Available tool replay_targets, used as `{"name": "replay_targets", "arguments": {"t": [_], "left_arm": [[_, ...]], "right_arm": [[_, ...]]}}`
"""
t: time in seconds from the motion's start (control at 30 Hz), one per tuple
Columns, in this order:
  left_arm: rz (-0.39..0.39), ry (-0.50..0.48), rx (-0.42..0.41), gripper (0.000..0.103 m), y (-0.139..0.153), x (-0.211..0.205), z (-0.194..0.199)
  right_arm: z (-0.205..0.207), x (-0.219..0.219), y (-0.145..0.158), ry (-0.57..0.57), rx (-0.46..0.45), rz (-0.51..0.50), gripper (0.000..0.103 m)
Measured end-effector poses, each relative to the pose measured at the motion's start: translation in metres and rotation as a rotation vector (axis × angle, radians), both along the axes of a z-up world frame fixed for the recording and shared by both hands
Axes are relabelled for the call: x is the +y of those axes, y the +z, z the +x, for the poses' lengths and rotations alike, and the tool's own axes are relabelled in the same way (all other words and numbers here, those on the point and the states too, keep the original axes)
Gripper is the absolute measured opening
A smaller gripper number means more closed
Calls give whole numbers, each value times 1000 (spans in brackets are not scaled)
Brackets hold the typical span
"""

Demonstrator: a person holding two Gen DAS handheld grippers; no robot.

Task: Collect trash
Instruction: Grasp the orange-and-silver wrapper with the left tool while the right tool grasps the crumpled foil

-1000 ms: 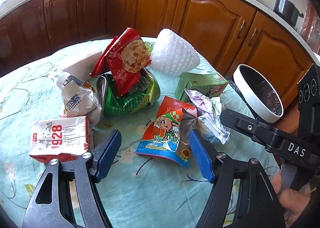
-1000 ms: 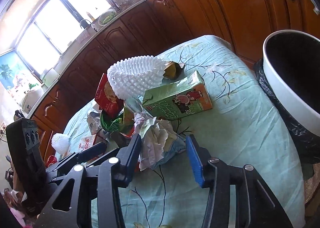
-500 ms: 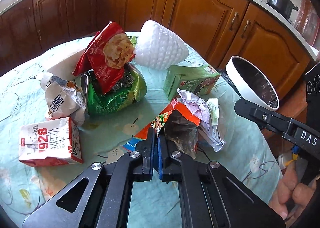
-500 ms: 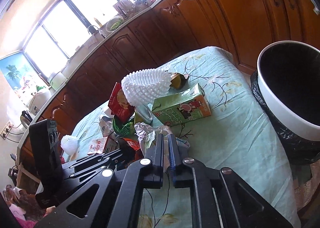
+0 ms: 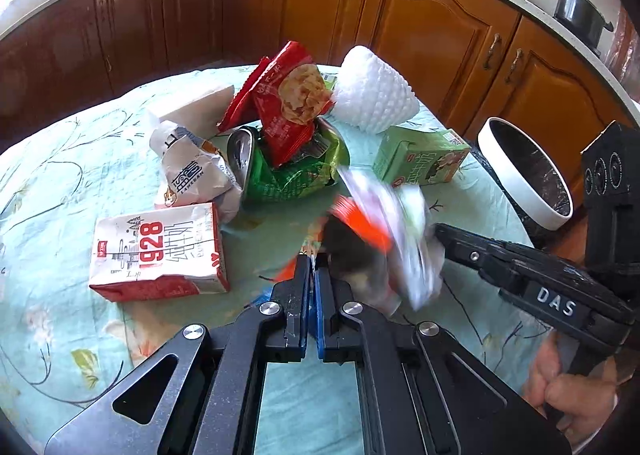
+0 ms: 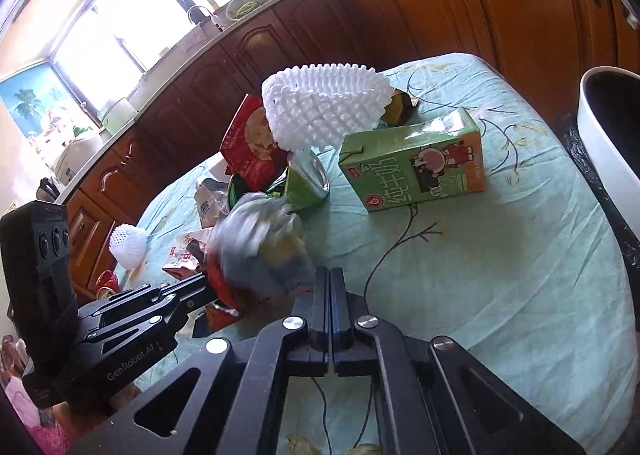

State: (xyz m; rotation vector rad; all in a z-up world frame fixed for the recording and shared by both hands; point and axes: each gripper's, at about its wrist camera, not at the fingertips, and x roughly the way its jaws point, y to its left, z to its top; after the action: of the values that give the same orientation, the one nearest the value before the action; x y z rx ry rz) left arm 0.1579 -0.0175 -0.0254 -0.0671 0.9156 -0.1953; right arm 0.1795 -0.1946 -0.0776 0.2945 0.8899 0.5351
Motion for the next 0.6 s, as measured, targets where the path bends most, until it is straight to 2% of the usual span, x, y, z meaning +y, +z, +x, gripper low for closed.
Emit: {"name": "replay_targets", "arguments": {"t": [0.13,0.23,0.27,0.3,0.37,0.57,0.6], "left_arm": [[-1,9,-13,1,2,5,-1],[-3,9,-17,1,5,6,-3],[-6,7,-20,1,7,7,-6],[-9,4,-22,1,8,9,-8],[-16,0,-31,1,12,12,-13],[-37,2,-32,1,16,18,-21],[-39,0,-34,1,16,19,-23]], "right_arm": [[-6,-7,6,-13,-20,25,2],[-8,-10,12,-28,-30,26,13],[-9,-10,15,-32,-40,27,30],[-11,-10,16,-28,-52,34,51],[-13,-7,17,-17,-67,52,70],[1,6,-1,-23,-21,5,70],[4,7,-4,-20,-11,5,61]]}}
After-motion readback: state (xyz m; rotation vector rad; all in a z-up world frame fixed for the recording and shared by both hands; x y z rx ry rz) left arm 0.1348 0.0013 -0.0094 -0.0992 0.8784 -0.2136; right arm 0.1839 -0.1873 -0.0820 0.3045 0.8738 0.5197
